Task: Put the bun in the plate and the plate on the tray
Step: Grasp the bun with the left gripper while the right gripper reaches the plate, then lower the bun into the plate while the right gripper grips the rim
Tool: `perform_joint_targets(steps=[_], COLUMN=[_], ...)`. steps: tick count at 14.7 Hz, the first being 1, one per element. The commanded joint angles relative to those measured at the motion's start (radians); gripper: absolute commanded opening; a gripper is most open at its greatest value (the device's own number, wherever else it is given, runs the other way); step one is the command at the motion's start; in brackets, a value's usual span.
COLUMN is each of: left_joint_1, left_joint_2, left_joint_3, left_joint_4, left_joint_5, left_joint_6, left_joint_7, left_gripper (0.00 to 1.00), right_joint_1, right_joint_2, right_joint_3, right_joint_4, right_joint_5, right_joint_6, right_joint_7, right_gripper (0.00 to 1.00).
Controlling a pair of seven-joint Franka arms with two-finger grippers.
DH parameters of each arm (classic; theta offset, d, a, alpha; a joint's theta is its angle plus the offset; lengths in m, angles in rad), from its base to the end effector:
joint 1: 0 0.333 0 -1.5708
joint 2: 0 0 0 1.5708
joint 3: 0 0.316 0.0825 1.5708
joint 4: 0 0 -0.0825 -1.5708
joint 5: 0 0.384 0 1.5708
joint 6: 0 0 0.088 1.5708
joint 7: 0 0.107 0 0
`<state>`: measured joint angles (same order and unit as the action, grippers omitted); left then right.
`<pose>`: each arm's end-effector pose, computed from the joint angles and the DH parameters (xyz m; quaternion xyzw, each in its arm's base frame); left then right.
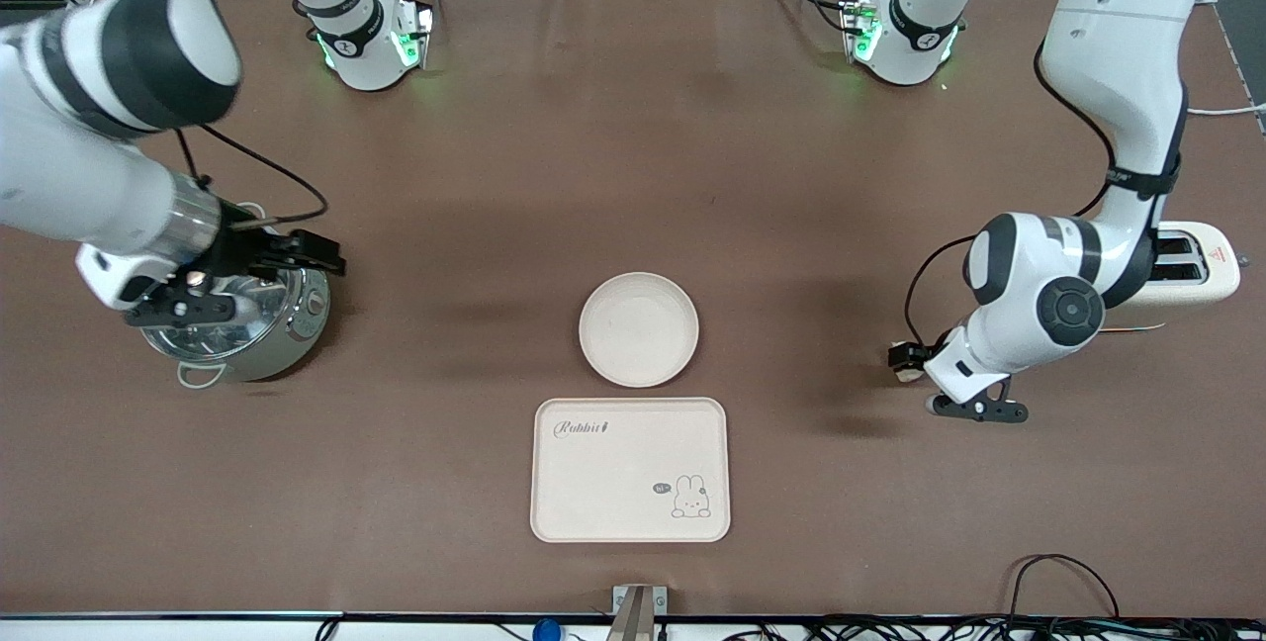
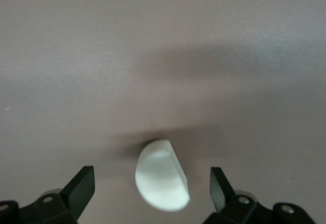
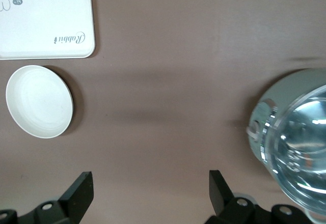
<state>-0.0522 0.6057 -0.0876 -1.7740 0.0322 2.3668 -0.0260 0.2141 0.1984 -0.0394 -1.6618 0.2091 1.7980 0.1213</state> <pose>0.6536 -0.0870 0.2181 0.9980 -0.0608 -0.0063 0.0133 0.6037 0.1260 0.4855 -0.9948 -0.0002 0.0448 0.0914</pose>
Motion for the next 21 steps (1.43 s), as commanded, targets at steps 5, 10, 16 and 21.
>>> perform_joint_targets(steps=[5, 10, 16, 21], left_joint_1=[0.005, 0.005, -0.191, -0.343], left_joint_2=[-0.014, -0.055, -0.026, 0.132], left_joint_3=[-0.006, -0.053, -0.158, -0.159], left_joint_4=[-0.12, -0.125, 0.132, 0.254], left_joint_5=[0.02, 0.02, 0.02, 0.012], left_joint_6=[0.144, 0.129, -0.109, -0.063], left_joint_7=[-0.023, -0.026, -0.489, -0.69], left_gripper=[0.56, 0.1, 0.07, 0.08], right_joint_1=[0.174, 0.298, 0.405, 0.476], right_joint_2=[0.027, 0.151, 0.335, 0.476], right_joint_3=[-0.007, -0.008, -0.008, -0.008], right_joint_4=[-0.248, -0.248, -0.221, -0.145], right_joint_5=[0.108, 0.228, 0.311, 0.335], right_joint_6=[0.409, 0.61, 0.819, 0.913], right_joint_7=[0.179, 0.276, 0.299, 0.331], right_gripper=[1.0, 1.0, 1.0, 1.0])
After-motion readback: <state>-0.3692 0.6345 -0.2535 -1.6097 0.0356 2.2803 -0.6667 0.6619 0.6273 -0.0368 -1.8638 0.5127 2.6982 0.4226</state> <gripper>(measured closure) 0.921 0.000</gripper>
